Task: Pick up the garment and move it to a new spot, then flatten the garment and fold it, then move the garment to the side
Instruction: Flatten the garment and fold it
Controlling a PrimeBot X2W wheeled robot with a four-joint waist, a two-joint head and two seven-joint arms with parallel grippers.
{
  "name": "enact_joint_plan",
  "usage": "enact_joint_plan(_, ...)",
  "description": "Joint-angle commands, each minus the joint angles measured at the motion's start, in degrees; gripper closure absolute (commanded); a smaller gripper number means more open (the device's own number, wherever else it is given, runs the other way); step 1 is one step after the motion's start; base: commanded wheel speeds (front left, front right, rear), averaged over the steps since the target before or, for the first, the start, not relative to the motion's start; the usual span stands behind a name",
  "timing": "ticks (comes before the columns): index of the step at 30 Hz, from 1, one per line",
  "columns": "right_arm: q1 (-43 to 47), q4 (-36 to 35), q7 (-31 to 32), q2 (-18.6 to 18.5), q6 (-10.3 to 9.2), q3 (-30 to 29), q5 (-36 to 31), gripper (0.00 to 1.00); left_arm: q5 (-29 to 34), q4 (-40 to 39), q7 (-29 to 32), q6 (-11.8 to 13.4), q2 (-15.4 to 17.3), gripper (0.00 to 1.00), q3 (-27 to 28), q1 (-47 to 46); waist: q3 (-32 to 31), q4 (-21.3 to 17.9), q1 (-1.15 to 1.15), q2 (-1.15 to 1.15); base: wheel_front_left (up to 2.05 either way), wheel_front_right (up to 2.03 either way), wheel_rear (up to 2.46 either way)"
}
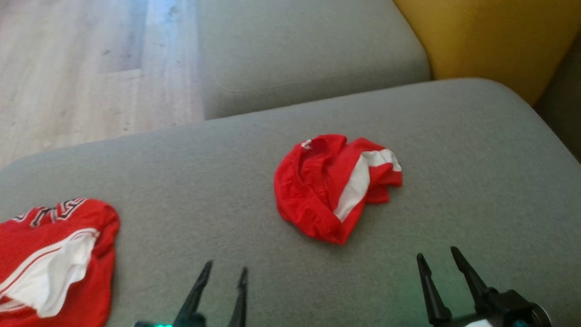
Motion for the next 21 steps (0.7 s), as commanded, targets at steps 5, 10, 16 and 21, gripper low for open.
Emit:
enact_joint_plan(5, -6.3, -2.2, -0.2, -1.5, -0.04, 3.3, 0.1, 0.00, 0.9, 7.8, 0.1, -4.0, -0.8, 0.00, -6.9, -17.8, 4.6, -5.8, 0.00, 0.00, 0.00, 0.00, 0.00)
enact_joint_plan(10, -8.2, -2.3, -0.2, -1.3, -0.04, 4.1, 0.3, 0.00, 1.9, 14.8, 6.4, -7.1, -0.8, 0.00, -14.2, -29.4, 7.1, -8.9, 0.00, 0.00, 0.00, 0.00, 0.00)
enact_joint_plan(16, -9.5, -2.2, -0.2, -0.9, -0.04, 4.5, 0.3, 0.00, 2.6, 24.3, 14.2, -9.3, -0.8, 0.00, -20.3, -39.9, 10.3, -11.4, 0.00, 0.00, 0.00, 0.00, 0.00)
enact_joint_plan(21, -10.4, -2.5, -0.2, -0.6, -0.04, 4.2, 0.4, 0.00, 4.6, 29.1, 15.5, -8.8, -0.8, 0.00, -21.8, -45.2, 12.6, -11.9, 0.00, 0.00, 0.00, 0.00, 0.00)
